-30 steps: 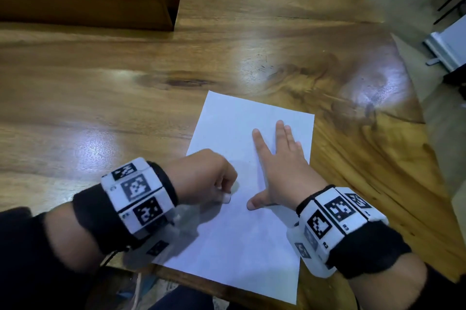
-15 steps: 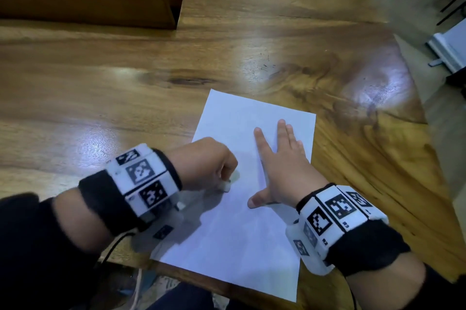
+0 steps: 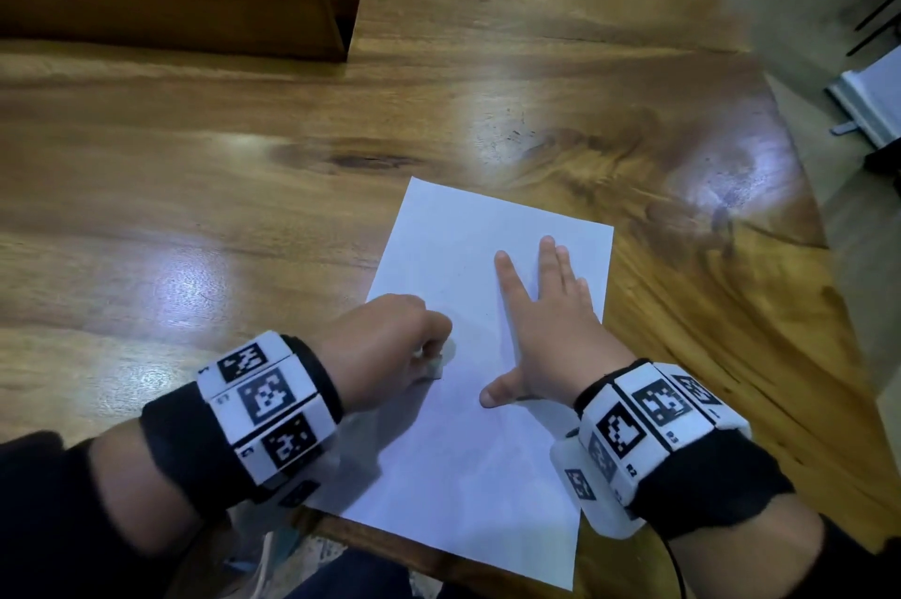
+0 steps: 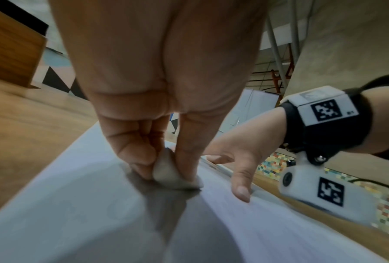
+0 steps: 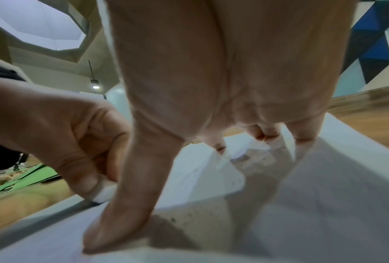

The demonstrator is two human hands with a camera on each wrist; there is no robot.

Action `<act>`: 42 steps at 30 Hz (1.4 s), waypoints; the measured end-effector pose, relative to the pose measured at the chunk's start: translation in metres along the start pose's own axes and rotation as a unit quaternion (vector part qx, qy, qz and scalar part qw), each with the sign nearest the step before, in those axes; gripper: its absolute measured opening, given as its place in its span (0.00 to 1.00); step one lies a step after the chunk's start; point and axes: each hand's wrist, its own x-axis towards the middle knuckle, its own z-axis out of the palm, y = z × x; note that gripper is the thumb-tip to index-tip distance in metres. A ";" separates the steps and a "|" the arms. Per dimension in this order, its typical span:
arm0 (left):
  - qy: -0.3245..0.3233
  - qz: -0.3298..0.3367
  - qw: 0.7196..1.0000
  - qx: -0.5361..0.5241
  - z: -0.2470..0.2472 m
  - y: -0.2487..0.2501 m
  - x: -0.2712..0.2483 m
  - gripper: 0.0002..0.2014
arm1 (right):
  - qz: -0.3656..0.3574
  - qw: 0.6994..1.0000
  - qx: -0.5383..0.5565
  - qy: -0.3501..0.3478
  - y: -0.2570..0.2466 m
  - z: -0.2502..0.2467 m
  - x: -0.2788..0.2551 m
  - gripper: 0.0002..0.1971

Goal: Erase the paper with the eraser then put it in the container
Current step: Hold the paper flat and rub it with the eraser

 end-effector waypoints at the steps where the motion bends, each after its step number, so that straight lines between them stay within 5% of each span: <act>1: 0.010 -0.003 1.000 0.000 0.002 0.000 -0.001 0.06 | -0.005 1.000 0.000 0.003 -0.001 -0.001 0.000 0.72; 4: 0.041 -0.009 0.999 -0.003 0.007 0.000 -0.008 0.05 | -0.038 0.999 -0.016 0.008 -0.003 -0.005 -0.001 0.72; 9: -0.049 -0.024 0.998 0.016 -0.022 0.002 0.013 0.06 | -0.058 0.998 -0.023 0.004 -0.008 -0.007 -0.001 0.70; 17: 0.069 -0.010 0.997 0.021 -0.024 0.001 0.042 0.06 | -0.042 0.998 -0.046 0.017 -0.014 0.000 0.002 0.71; 23: -0.120 0.013 0.992 0.025 -0.027 0.001 0.021 0.02 | -0.038 0.998 -0.048 0.016 -0.014 0.001 0.004 0.72; 29: 0.062 -0.016 0.998 -0.012 -0.022 0.002 0.041 0.05 | -0.040 0.998 -0.045 0.023 -0.015 -0.002 0.002 0.72; 35: -0.080 0.012 0.997 0.012 -0.020 0.000 0.017 0.05 | -0.038 0.998 -0.041 0.020 -0.015 0.000 0.004 0.72; 40: 0.051 -0.031 0.998 0.014 -0.035 -0.005 0.055 0.07 | -0.037 0.998 -0.046 0.021 -0.015 -0.001 0.004 0.72; 42: 0.055 -0.030 0.998 0.019 -0.028 -0.006 0.043 0.05 | -0.039 0.998 -0.041 0.020 -0.014 -0.001 0.004 0.72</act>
